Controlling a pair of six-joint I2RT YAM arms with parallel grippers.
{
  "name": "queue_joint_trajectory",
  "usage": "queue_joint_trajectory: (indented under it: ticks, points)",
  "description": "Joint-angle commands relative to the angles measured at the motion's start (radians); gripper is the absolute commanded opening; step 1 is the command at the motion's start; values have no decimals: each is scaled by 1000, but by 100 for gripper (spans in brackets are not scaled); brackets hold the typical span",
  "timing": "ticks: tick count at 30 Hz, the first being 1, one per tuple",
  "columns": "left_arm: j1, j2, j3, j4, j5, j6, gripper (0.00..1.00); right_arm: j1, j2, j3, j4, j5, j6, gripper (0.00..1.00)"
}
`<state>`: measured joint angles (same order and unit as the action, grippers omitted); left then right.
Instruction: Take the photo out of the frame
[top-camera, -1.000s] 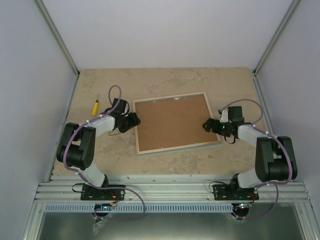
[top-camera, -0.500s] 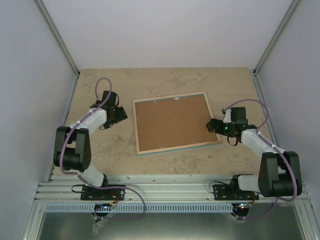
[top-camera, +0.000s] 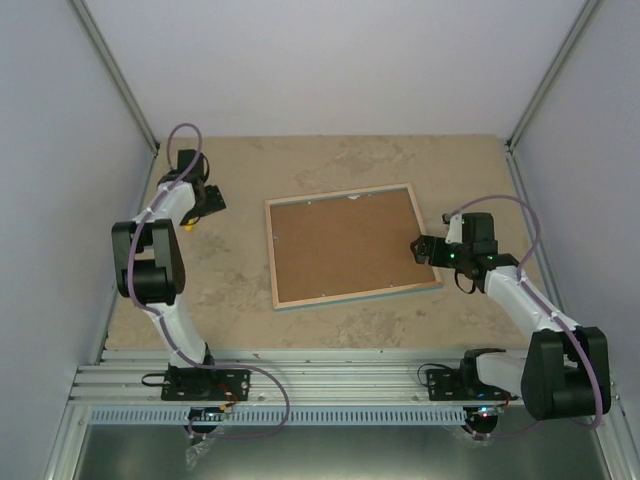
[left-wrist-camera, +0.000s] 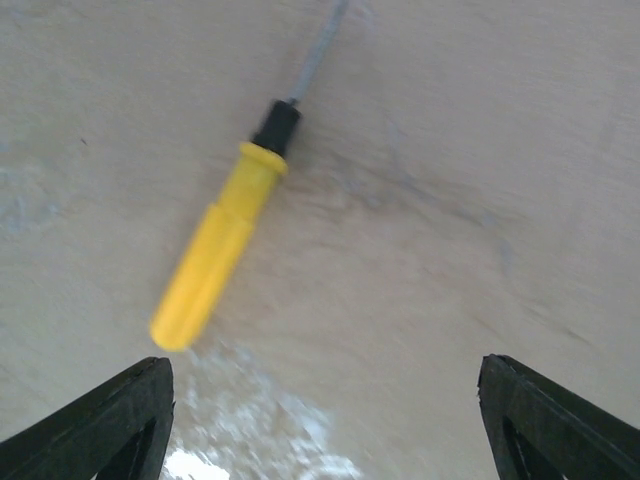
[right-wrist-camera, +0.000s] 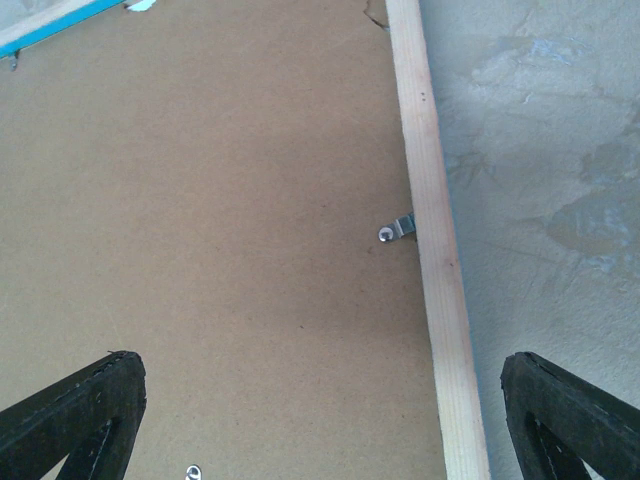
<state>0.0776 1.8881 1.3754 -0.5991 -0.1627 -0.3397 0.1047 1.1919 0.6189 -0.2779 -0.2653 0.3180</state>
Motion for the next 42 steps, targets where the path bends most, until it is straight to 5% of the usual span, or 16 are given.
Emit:
queue_joint_trajectory:
  ticks: [1,14,25,42]
  points:
    - [65,88,108,-42,-20,70,84,14,-20,-24,-3,-13,-22,98]
    - [109,298,281,-116,88,123,59,21,-42,-36,-14,34,-22,98]
    - [109,305,271,-134,144,119,13,37,-38,-21,-12,43,-22,98]
    - [107,-116,-93,36,493,-80,0,183,-111,30,16,22,18,98]
